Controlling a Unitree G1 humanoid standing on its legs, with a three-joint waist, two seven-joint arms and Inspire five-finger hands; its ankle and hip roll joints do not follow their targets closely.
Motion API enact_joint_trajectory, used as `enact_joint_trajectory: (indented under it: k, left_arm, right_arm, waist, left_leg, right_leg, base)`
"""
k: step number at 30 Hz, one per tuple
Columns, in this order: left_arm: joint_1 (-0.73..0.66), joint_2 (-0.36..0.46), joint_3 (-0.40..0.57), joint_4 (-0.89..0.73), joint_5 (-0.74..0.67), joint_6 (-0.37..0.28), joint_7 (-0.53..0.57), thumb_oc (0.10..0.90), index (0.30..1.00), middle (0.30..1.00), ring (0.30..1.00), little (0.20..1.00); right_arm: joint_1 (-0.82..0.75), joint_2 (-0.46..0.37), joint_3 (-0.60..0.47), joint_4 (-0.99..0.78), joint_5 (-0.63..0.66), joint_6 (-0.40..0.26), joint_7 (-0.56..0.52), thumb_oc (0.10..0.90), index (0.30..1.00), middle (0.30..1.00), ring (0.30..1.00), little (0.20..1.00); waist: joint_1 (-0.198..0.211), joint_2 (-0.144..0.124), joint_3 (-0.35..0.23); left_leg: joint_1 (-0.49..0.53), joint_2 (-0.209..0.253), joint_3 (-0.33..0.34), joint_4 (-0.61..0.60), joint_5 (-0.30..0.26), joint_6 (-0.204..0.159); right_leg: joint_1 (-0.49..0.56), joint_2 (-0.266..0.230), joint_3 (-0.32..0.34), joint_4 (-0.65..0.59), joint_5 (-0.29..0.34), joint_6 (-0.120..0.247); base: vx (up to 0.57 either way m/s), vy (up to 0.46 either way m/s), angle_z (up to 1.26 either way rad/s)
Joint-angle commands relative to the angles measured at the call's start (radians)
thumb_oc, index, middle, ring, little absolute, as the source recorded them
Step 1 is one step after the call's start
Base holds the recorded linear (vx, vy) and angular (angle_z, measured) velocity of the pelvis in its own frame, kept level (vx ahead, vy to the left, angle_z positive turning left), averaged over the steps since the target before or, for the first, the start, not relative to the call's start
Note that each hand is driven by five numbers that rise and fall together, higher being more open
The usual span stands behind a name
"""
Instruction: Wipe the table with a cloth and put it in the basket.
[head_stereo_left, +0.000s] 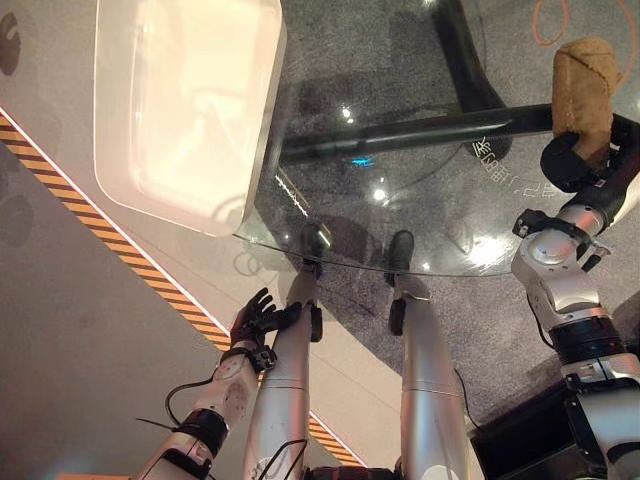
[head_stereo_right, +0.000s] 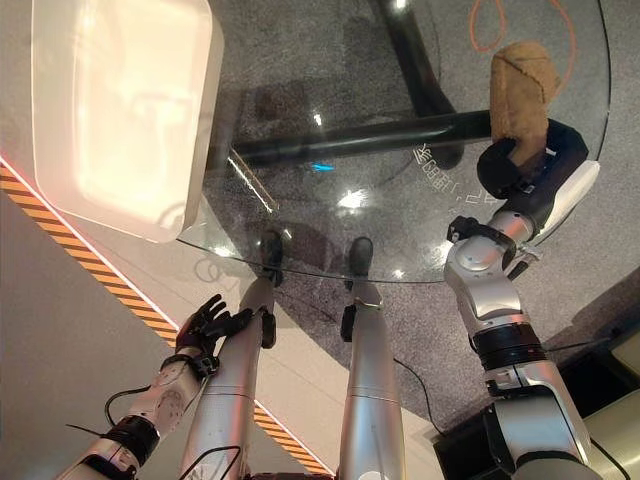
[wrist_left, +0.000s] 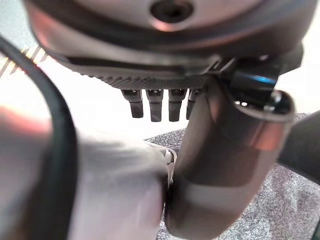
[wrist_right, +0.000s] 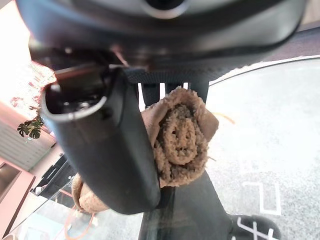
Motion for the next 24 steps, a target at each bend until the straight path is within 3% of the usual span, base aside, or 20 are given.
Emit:
enact_joint_trajectory:
  k: [1,11,19,24]
  left_arm:
    - [0.128,-0.022,0.017,-0.013,-0.026,0.006,0.01,0.8,0.9,0.9,0.9,0.9]
    - [0.137,-0.022,0.044,-0.018,0.0,0.018,-0.003,0.8,0.9,0.9,0.9,0.9]
    - [0.135,-0.02,0.046,-0.026,0.018,0.013,-0.023,0.8,0.9,0.9,0.9,0.9]
    - [0.128,-0.021,0.039,-0.026,0.018,0.015,-0.032,0.8,0.9,0.9,0.9,0.9]
  right_arm:
    - [0.004,-0.111,-0.048,-0.089,-0.076,-0.067,-0.04,0.1,0.3,0.3,0.3,0.2]
    - [0.007,-0.091,0.041,-0.2,-0.247,0.008,0.256,0.1,0.3,0.3,0.3,0.2]
    - [0.004,-0.049,0.162,-0.228,-0.313,-0.016,0.496,0.1,0.3,0.3,0.3,0.2]
    - [-0.002,-0.023,0.226,-0.229,-0.314,-0.022,0.577,0.1,0.3,0.3,0.3,0.2]
  waist:
    - [-0.009,0.037,-0.021]
    - [-0.006,0.035,-0.021]
    - [0.001,0.034,-0.021]
    - [0.007,0.037,-0.021]
  left_leg:
    - [-0.019,-0.05,0.012,0.097,-0.103,0.009]
    - [-0.018,-0.052,0.012,0.097,-0.102,0.009]
    - [-0.024,-0.053,0.011,0.099,-0.096,0.008]
    - [-0.031,-0.054,0.012,0.1,-0.093,0.007]
  right_leg:
    - [0.027,0.043,-0.071,-0.16,0.133,0.027]
    - [0.025,0.04,-0.079,-0.15,0.125,0.026]
    - [0.02,0.037,-0.087,-0.144,0.122,0.027]
    - [0.012,0.034,-0.09,-0.138,0.119,0.025]
  base:
    - [0.0,0.0,0.0]
    - [0.0,0.0,0.0]
    - [0.0,-0.003,0.02]
    - [0.0,0.005,0.04]
